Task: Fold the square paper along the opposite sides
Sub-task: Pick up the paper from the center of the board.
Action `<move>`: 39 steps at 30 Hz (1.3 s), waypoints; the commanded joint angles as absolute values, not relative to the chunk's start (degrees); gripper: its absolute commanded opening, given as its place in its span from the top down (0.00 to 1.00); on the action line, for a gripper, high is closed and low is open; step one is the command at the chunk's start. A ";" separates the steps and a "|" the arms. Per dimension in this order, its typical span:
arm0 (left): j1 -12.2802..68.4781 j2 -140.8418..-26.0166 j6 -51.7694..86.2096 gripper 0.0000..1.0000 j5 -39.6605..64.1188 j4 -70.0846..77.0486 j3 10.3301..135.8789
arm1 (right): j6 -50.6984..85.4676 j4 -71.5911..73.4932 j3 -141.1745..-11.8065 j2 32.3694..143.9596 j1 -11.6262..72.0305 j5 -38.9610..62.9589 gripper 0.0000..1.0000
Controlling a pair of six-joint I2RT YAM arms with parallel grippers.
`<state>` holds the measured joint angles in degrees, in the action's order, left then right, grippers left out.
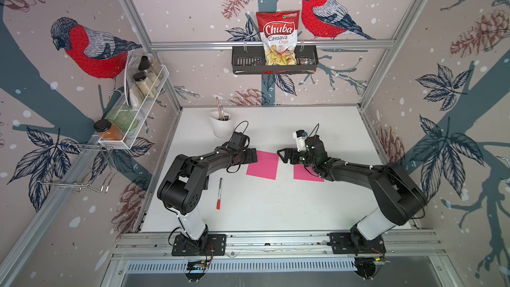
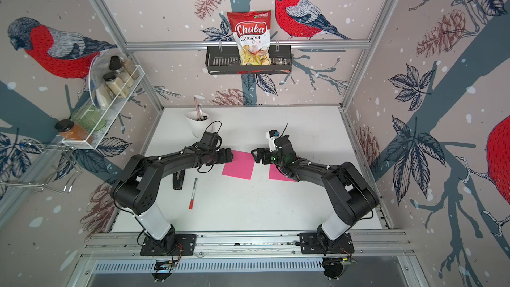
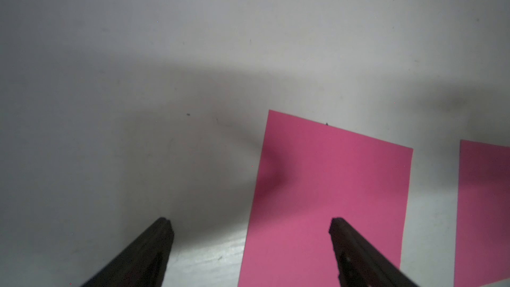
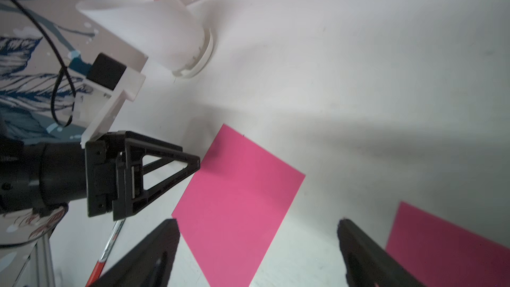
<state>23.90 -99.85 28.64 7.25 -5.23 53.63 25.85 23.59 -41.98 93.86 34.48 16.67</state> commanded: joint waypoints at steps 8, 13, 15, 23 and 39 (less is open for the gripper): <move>24.20 -100.88 28.98 0.11 16.57 -3.55 48.80 | 23.45 24.25 -39.43 98.93 40.99 15.06 0.13; 24.25 -100.89 30.36 0.12 16.36 -2.92 46.36 | 19.53 20.11 -42.45 104.49 45.29 6.83 0.13; 24.26 -101.15 30.73 0.12 16.37 -2.73 45.52 | 18.70 20.04 -43.14 106.10 45.93 6.18 0.13; 24.31 -102.74 32.36 0.12 13.65 -2.64 42.70 | 17.36 21.59 -45.56 109.12 47.00 8.22 0.13; 24.28 -102.84 35.04 0.37 13.82 0.79 37.62 | 15.82 24.43 -46.63 110.82 47.58 10.48 0.11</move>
